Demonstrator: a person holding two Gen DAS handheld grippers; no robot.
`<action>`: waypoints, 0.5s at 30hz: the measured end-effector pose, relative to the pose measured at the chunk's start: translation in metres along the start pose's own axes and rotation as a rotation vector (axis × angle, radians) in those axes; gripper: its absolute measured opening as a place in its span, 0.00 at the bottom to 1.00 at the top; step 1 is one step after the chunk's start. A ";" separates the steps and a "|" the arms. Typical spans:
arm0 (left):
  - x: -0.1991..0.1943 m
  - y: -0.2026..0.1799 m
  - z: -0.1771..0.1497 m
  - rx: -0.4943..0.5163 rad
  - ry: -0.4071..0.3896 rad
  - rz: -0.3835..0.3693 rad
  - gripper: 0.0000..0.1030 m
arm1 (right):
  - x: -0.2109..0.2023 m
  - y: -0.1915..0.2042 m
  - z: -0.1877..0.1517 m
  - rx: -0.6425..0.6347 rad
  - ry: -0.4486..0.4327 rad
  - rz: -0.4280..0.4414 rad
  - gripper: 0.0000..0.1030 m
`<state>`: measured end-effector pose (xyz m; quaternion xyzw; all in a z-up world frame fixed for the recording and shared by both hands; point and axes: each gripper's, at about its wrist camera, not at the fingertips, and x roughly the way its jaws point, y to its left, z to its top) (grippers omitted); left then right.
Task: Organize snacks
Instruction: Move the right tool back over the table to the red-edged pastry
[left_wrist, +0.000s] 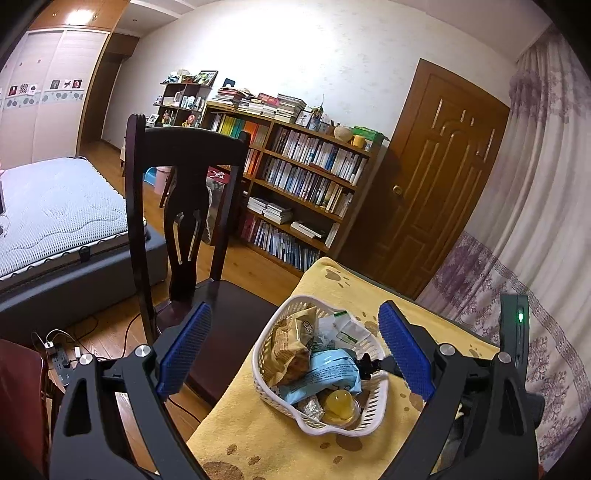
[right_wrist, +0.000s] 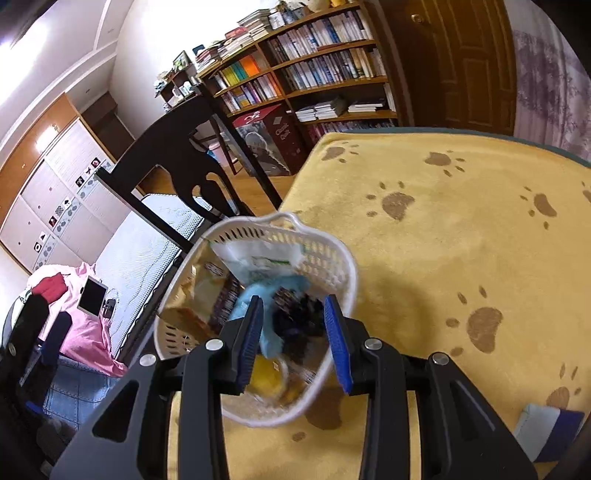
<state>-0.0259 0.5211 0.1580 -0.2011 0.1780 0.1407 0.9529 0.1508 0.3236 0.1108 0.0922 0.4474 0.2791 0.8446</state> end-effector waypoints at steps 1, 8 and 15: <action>0.000 -0.001 0.000 0.003 0.001 0.000 0.90 | -0.001 -0.004 -0.003 0.005 0.001 -0.004 0.34; -0.003 -0.015 -0.005 0.041 0.004 -0.014 0.90 | -0.015 -0.035 -0.018 0.030 -0.001 -0.048 0.34; -0.004 -0.029 -0.011 0.073 0.013 -0.026 0.90 | -0.035 -0.066 -0.027 0.065 -0.021 -0.073 0.37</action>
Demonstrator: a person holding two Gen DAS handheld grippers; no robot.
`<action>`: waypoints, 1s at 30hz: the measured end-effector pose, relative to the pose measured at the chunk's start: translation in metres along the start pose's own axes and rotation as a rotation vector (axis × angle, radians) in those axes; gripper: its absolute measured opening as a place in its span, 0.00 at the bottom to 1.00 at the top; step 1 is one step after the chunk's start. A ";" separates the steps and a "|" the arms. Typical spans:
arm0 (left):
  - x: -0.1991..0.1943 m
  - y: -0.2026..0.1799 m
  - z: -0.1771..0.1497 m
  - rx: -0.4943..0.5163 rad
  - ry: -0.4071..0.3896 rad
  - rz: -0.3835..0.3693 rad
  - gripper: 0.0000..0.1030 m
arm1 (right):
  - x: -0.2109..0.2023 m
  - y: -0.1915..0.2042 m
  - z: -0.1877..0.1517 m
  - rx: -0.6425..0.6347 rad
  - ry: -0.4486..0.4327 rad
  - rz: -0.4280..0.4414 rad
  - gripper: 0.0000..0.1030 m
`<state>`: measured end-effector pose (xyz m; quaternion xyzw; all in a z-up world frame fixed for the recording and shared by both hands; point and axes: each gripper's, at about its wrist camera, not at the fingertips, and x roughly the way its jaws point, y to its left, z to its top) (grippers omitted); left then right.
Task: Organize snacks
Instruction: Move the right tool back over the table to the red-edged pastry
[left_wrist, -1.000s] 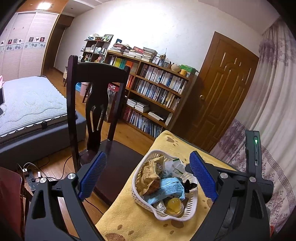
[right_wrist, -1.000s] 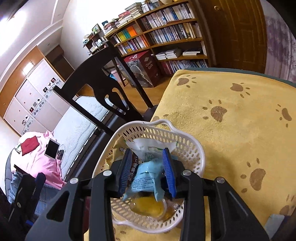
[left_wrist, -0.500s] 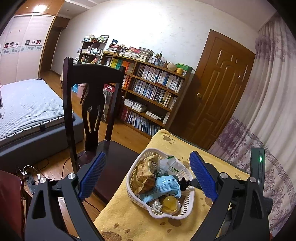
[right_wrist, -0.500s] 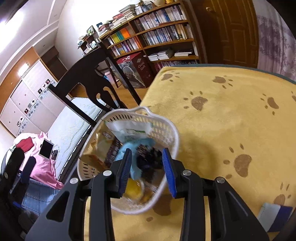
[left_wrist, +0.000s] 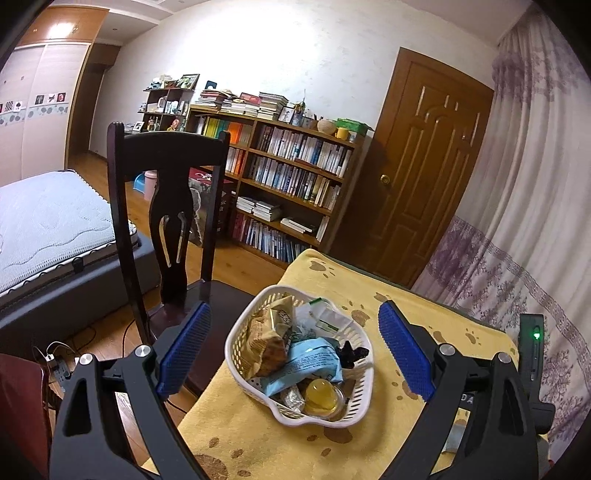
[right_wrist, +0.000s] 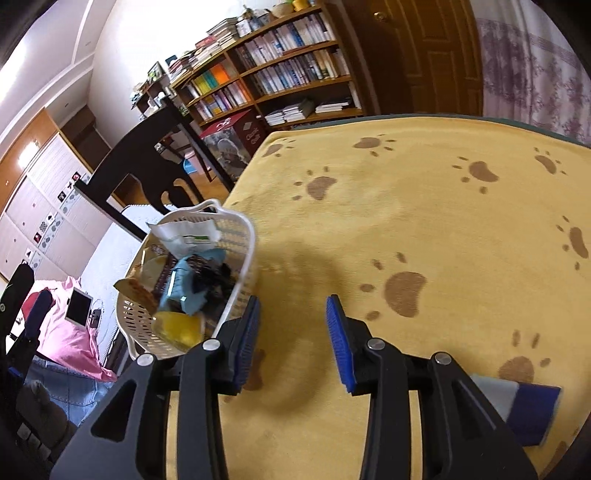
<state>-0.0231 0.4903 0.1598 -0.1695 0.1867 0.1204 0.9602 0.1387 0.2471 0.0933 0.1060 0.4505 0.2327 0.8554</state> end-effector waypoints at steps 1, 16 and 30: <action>0.000 -0.002 0.000 0.005 0.002 -0.001 0.90 | -0.002 -0.004 -0.001 0.001 -0.001 -0.005 0.37; -0.002 -0.047 -0.017 0.118 0.026 -0.048 0.93 | -0.064 -0.098 -0.016 0.013 -0.063 -0.170 0.42; 0.000 -0.089 -0.039 0.234 0.062 -0.095 0.95 | -0.125 -0.211 -0.034 0.206 -0.179 -0.321 0.63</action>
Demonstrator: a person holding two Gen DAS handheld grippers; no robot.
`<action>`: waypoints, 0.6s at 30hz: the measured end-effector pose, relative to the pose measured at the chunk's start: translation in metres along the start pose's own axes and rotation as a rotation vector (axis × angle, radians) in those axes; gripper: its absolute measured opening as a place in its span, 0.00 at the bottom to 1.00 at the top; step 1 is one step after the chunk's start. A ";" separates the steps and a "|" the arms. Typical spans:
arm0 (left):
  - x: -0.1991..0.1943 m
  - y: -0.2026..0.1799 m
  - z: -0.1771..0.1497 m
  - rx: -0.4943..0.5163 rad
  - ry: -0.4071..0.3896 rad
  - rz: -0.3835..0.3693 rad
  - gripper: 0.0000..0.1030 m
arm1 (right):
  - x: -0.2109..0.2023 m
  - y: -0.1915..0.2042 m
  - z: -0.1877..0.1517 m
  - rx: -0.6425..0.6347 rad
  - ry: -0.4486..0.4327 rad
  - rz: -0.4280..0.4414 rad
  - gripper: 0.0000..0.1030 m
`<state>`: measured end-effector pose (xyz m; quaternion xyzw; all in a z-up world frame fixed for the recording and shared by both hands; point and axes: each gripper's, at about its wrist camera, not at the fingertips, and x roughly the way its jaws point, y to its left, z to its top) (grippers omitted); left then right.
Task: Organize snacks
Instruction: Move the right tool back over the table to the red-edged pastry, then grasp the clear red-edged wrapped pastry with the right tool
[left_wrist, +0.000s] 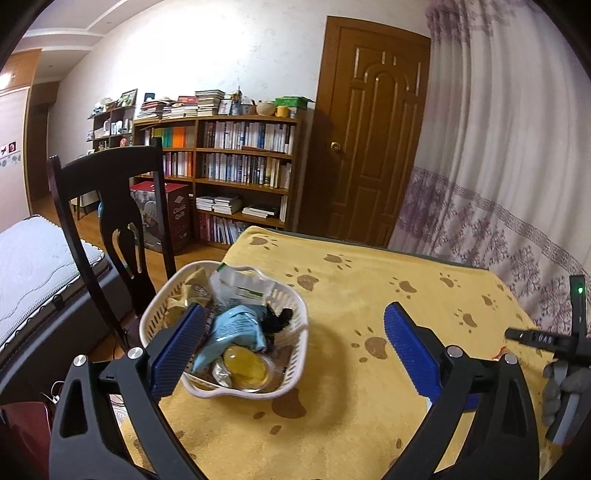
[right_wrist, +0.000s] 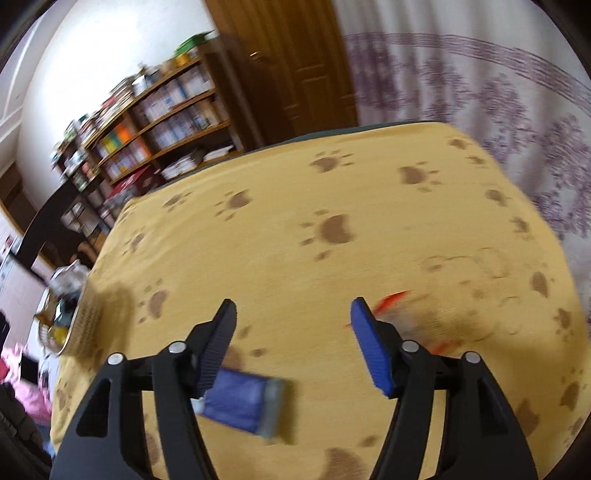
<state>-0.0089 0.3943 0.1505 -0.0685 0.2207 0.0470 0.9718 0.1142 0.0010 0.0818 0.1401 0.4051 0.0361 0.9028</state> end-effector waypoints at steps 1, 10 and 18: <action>0.001 -0.002 0.000 0.005 0.003 -0.002 0.96 | 0.000 -0.009 0.002 0.015 -0.007 -0.016 0.64; 0.005 -0.019 -0.006 0.060 0.024 -0.030 0.96 | 0.018 -0.066 0.000 0.089 0.021 -0.104 0.67; 0.008 -0.026 -0.010 0.078 0.037 -0.041 0.96 | 0.031 -0.073 -0.008 0.073 0.057 -0.100 0.67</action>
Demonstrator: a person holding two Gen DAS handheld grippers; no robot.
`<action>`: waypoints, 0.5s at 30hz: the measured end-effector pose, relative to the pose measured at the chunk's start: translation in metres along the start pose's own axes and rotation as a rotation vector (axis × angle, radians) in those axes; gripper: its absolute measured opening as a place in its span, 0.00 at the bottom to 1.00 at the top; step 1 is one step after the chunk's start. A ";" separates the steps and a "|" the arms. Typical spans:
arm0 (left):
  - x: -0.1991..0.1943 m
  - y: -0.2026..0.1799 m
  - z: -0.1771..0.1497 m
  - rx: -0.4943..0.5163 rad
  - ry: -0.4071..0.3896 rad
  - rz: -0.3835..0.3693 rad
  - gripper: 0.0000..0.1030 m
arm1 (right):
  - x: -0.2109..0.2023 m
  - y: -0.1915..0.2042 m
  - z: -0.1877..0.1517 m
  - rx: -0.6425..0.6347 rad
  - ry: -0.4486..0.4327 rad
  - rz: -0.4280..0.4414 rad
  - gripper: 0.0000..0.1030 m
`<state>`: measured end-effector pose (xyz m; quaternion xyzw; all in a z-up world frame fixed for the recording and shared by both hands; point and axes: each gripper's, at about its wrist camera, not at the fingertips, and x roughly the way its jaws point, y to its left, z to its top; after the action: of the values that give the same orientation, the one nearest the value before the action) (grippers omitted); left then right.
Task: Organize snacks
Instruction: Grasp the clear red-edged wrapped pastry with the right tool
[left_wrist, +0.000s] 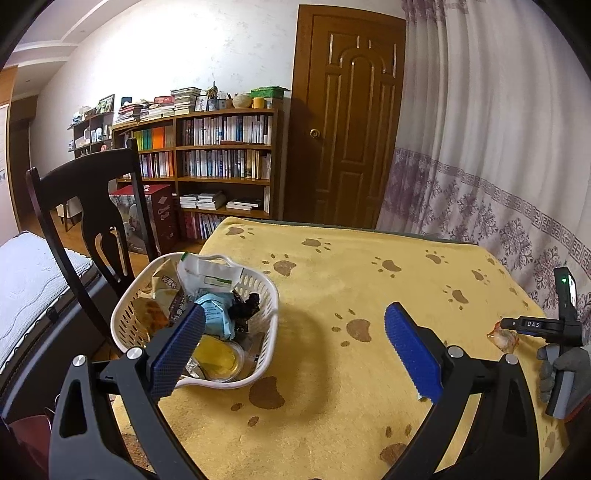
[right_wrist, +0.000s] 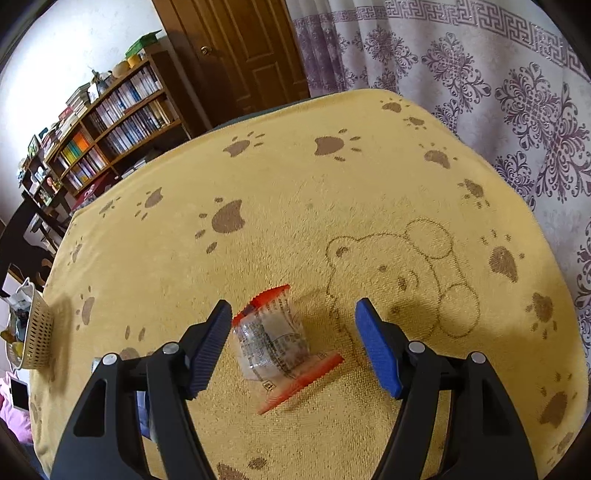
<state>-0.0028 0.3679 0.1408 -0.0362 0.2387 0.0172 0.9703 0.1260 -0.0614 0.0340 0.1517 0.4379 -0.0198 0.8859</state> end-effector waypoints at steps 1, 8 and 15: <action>0.000 0.000 0.000 0.002 0.001 -0.002 0.96 | 0.000 0.000 -0.001 -0.004 0.002 0.001 0.67; 0.002 -0.003 -0.002 0.012 0.009 -0.008 0.96 | 0.010 0.016 -0.012 -0.090 0.037 -0.003 0.67; 0.005 -0.007 -0.005 0.025 0.020 -0.014 0.96 | 0.014 0.040 -0.031 -0.250 0.015 -0.124 0.67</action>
<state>0.0000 0.3609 0.1349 -0.0259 0.2485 0.0071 0.9683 0.1176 -0.0128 0.0160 0.0130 0.4523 -0.0185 0.8916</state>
